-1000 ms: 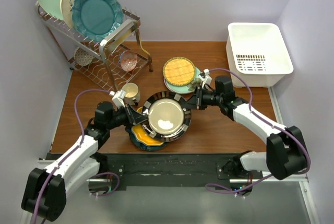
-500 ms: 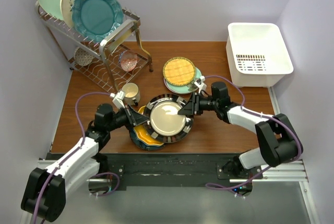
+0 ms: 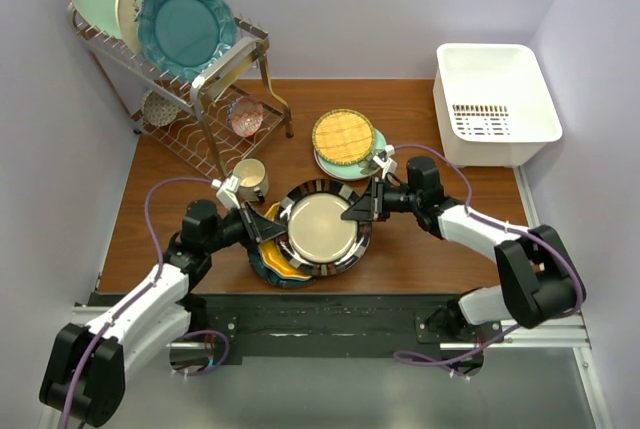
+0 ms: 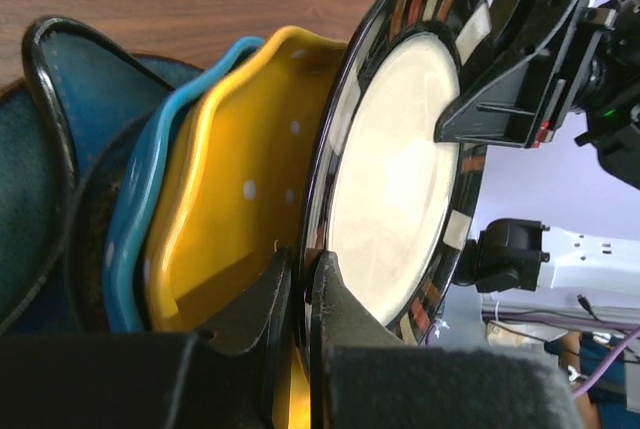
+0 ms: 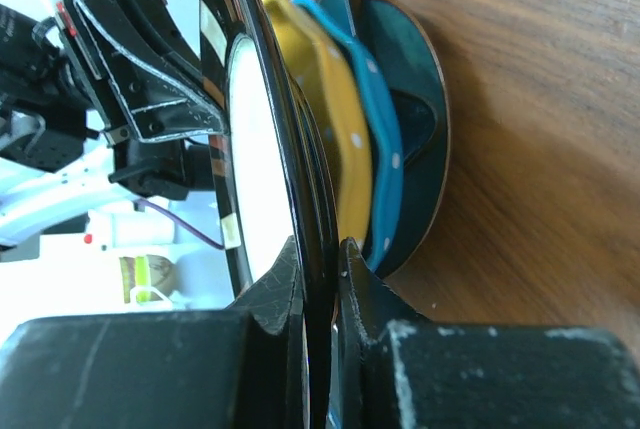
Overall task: Place the plates into the plastic bin on the countertop
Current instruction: Pick up the plate from the corner of the board, then place the plate in the plastic bin.
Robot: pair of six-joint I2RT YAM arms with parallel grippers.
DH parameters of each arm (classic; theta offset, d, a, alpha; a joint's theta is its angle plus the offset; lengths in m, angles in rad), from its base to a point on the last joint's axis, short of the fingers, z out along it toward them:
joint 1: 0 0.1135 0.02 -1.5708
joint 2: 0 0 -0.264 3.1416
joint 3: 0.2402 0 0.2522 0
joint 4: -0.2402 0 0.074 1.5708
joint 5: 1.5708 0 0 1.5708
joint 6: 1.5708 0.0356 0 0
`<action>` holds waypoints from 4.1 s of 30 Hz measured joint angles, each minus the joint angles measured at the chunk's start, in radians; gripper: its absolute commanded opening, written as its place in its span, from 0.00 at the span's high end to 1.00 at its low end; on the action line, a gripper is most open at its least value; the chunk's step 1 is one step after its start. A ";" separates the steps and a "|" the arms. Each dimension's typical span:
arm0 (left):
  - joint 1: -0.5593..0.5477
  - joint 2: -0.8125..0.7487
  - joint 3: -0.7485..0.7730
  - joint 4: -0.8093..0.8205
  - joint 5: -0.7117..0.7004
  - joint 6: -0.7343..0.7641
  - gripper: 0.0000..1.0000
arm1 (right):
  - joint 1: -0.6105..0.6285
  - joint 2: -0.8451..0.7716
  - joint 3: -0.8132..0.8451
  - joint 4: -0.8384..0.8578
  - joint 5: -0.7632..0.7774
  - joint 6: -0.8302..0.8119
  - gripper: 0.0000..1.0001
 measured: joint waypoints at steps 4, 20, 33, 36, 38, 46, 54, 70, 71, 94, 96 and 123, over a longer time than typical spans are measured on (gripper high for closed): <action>-0.013 -0.038 0.021 -0.071 -0.027 0.059 0.32 | 0.014 -0.061 0.019 -0.097 0.033 -0.037 1.00; -0.014 -0.092 0.156 -0.249 -0.135 0.207 0.00 | 0.010 -0.132 0.071 -0.272 0.099 -0.073 1.00; -0.012 -0.032 0.260 -0.299 -0.230 0.272 0.00 | 0.009 -0.151 0.162 -0.388 0.150 -0.124 1.00; -0.012 0.002 0.260 -0.296 -0.257 0.289 0.00 | 0.009 -0.150 0.171 -0.402 0.181 -0.146 1.00; -0.012 0.037 0.260 -0.292 -0.270 0.298 0.00 | 0.009 -0.141 0.171 -0.404 0.198 -0.155 1.00; -0.012 0.144 0.308 -0.283 -0.299 0.320 0.00 | 0.006 -0.115 0.209 -0.448 0.221 -0.170 1.00; -0.012 0.121 0.473 -0.287 -0.306 0.362 0.00 | -0.003 -0.087 0.305 -0.486 0.238 -0.178 1.00; -0.012 0.159 0.592 -0.347 -0.341 0.430 0.00 | -0.020 0.055 0.503 -0.507 0.224 -0.166 1.00; -0.012 0.163 0.599 -0.349 -0.342 0.435 0.00 | -0.024 0.068 0.515 -0.507 0.223 -0.166 1.00; -0.012 0.169 0.618 -0.359 -0.343 0.447 0.00 | -0.181 0.230 0.660 -0.463 0.188 -0.107 1.00; -0.012 0.169 0.618 -0.359 -0.340 0.447 0.00 | -0.198 0.240 0.676 -0.463 0.180 -0.106 1.00; -0.012 0.153 0.564 -0.381 -0.288 0.470 0.00 | -0.373 0.293 0.769 -0.366 0.341 0.057 1.00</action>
